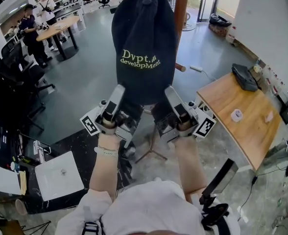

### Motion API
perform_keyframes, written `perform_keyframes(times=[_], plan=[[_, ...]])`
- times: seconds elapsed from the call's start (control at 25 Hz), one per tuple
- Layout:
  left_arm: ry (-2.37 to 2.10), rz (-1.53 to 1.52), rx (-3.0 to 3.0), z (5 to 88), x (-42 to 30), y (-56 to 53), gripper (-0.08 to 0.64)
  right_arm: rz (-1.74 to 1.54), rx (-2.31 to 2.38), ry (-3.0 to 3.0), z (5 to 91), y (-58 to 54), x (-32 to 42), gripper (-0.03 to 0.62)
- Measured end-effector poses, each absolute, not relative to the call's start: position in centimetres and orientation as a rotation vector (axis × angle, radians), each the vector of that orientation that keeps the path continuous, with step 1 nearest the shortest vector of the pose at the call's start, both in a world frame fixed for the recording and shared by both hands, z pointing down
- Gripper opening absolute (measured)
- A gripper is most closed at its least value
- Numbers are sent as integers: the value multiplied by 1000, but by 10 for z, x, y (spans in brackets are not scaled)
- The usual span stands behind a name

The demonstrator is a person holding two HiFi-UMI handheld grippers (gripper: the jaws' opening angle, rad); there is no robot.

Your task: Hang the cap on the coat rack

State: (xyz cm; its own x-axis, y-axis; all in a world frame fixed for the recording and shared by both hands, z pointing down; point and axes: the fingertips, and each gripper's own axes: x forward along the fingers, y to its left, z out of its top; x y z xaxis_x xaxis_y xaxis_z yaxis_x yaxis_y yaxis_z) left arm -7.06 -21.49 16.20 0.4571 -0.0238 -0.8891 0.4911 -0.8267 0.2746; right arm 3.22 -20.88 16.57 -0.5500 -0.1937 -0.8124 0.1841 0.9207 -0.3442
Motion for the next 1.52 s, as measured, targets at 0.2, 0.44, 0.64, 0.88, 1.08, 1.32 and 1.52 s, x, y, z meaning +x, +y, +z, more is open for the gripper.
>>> perform_keyframes(times=[0.2,0.44,0.64,0.88,1.08,1.32,1.52], plan=[[493,-1329,2214,144,-32,-209,58,-415,-40,2098,149,-197,71,66],[600,-1283,2189,135,22,-200,58,-343,-99,2088,141,-180,123,66],[655,-1244,2162,139,46,-192,58,-312,-155,2078,145,-167,145,66],[680,-1208,2130,152,68,-185,58,-310,-198,2066,157,-157,167,66],[637,-1195,2120,167,80,-187,58,-359,-212,2061,172,-159,178,66],[579,-1186,2119,196,67,-187,58,-422,-216,2047,203,-162,164,66],[542,-1167,2111,216,66,-190,58,-464,-226,2034,224,-165,164,66]])
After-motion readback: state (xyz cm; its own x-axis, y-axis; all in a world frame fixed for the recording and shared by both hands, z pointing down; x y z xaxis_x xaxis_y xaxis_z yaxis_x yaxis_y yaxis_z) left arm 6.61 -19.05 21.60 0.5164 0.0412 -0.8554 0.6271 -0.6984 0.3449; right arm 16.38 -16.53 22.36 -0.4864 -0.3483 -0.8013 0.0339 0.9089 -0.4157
